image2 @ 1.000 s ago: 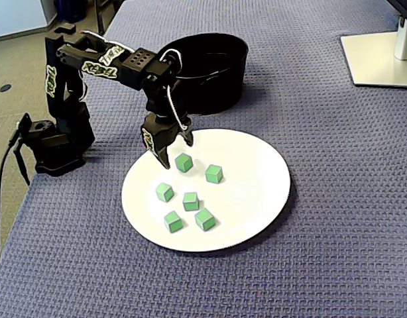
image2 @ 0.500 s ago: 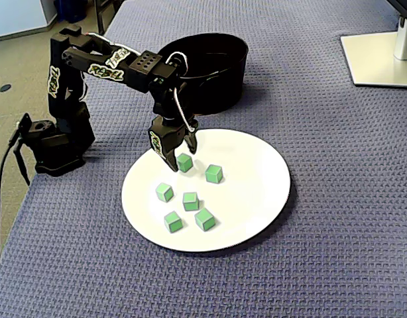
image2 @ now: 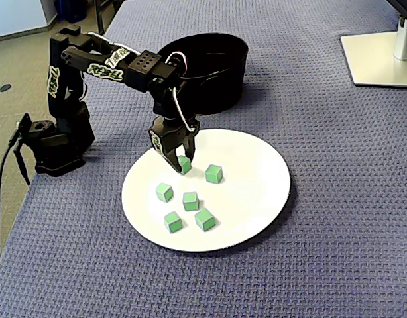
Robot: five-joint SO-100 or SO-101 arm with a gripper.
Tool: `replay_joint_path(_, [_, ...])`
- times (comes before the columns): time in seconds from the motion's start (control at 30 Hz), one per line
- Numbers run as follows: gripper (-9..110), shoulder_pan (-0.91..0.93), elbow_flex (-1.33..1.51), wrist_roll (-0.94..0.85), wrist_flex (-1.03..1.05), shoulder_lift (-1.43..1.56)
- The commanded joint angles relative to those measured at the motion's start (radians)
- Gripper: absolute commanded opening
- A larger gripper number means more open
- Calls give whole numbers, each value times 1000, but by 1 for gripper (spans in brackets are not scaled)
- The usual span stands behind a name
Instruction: Pick up the items on the white plate and put them in the black container.
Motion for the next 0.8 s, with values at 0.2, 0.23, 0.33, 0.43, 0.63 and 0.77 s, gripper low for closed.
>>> replay_joint_path(0.2, [0,-72,-207,334,287,546])
replay_joint_path(0.23, [0,-87,-221,376,287,604])
replay_joint_path(0.33, [0,-173,-249,500,262,764])
replay_joint_path(0.43, [0,-318,-250,592,207,838])
replay_joint_path(0.63, [0,-620,-121,663,12,749])
replay_joint_path(0.77, [0,-721,-109,712,-41,563])
